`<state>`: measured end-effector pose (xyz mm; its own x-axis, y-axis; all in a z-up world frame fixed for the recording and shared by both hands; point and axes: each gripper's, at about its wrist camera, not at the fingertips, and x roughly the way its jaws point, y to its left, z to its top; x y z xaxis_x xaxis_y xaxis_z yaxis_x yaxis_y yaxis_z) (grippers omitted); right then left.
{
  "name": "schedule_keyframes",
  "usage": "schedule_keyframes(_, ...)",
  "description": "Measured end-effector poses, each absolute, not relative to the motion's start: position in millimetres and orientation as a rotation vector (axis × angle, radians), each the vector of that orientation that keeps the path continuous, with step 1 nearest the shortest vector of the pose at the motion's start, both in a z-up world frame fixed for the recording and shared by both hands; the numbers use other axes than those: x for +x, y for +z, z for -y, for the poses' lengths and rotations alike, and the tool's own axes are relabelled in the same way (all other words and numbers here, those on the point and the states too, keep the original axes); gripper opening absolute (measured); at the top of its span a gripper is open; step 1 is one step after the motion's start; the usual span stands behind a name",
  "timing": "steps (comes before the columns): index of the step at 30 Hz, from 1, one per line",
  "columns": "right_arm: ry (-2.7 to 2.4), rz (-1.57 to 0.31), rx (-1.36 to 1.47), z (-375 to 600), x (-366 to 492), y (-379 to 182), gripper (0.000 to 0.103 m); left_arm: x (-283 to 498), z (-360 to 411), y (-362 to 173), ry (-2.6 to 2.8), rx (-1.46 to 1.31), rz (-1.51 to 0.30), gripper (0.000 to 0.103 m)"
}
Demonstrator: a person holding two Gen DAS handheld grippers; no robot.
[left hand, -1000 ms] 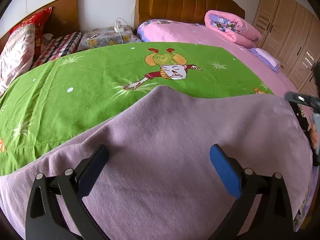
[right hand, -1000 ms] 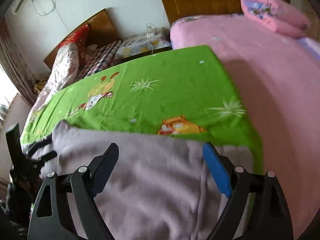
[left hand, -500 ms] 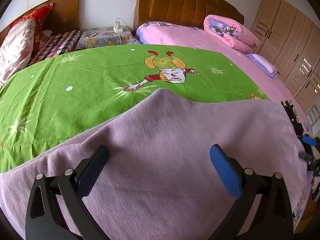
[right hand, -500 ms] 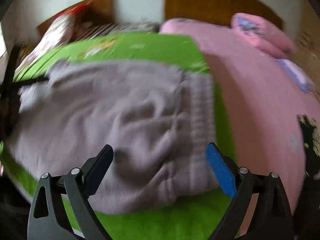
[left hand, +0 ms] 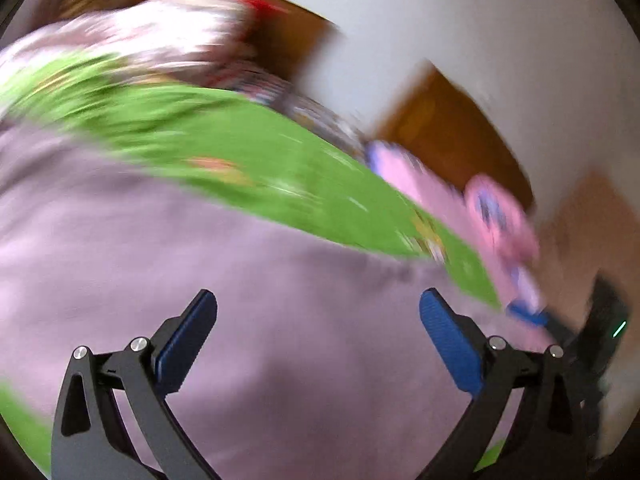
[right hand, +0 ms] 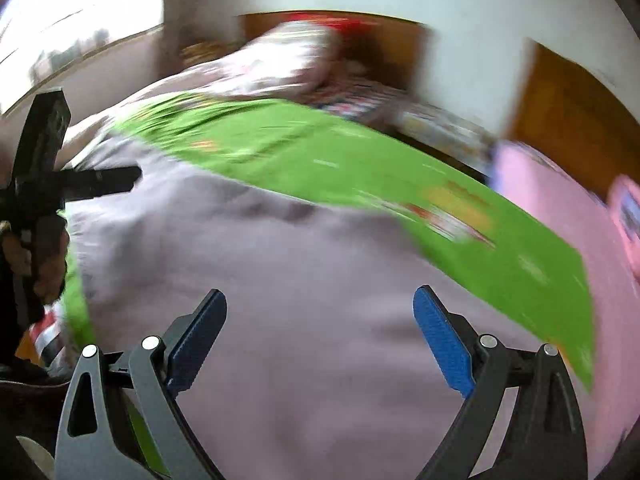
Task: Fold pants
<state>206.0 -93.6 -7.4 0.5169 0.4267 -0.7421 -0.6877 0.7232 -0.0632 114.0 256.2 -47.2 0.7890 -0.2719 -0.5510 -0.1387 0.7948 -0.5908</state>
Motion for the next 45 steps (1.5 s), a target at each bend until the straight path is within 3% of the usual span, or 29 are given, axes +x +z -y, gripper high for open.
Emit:
schedule_keyframes(9,1.131,-0.682,-0.642,-130.0,179.5,-16.5,0.091,-8.0,-463.1,-90.1,0.219,-1.138,-0.424,0.100)
schedule_keyframes(22,1.122,-0.894,-0.505,-165.4,209.1,-59.1,0.091,11.1,-514.8,-125.7,0.128,-1.264,-0.394,0.090)
schedule_keyframes(23,1.123,-0.906,-0.488,-165.1,211.5,-62.3,0.091,9.6,-516.3,-127.1,0.121,-1.266,-0.391,0.086)
schedule_keyframes(27,1.134,-0.873,-0.480,-164.2,209.6,-67.8,0.094,18.9,-518.4,-129.1,0.066,-1.258,-0.393,0.044)
schedule_keyframes(28,1.141,-0.869,-0.488,-165.4,208.2,-68.6,0.097,20.6,-518.4,-126.7,0.059,-1.245,-0.392,0.042)
schedule_keyframes(34,1.166,-0.873,-0.476,-166.1,209.1,-69.6,0.099,28.9,-518.4,-130.9,0.126,-1.169,-0.415,0.045)
schedule_keyframes(37,1.176,-0.879,-0.455,-165.0,211.1,-69.2,0.099,36.6,-528.2,-138.0,0.044,-1.209,-0.359,0.059)
schedule_keyframes(39,1.182,-0.882,-0.446,-164.0,212.2,-69.0,0.099,41.9,-530.1,-132.2,0.021,-1.201,-0.346,0.074)
schedule_keyframes(40,1.185,-0.885,-0.440,-163.9,212.9,-68.8,0.099,45.5,-529.4,-130.1,0.023,-1.192,-0.347,0.075)
schedule_keyframes(41,1.187,-0.888,-0.436,-163.8,213.3,-68.3,0.099,48.6,-528.1,-128.0,0.037,-1.172,-0.361,0.072)
schedule_keyframes(44,1.179,-0.910,-0.441,-165.2,214.6,-63.7,0.099,51.0,-527.1,-123.2,0.122,-1.105,-0.415,0.019)
schedule_keyframes(45,1.179,-0.918,-0.437,-165.4,215.1,-61.2,0.098,47.9,-526.6,-121.5,0.121,-1.099,-0.400,0.017)
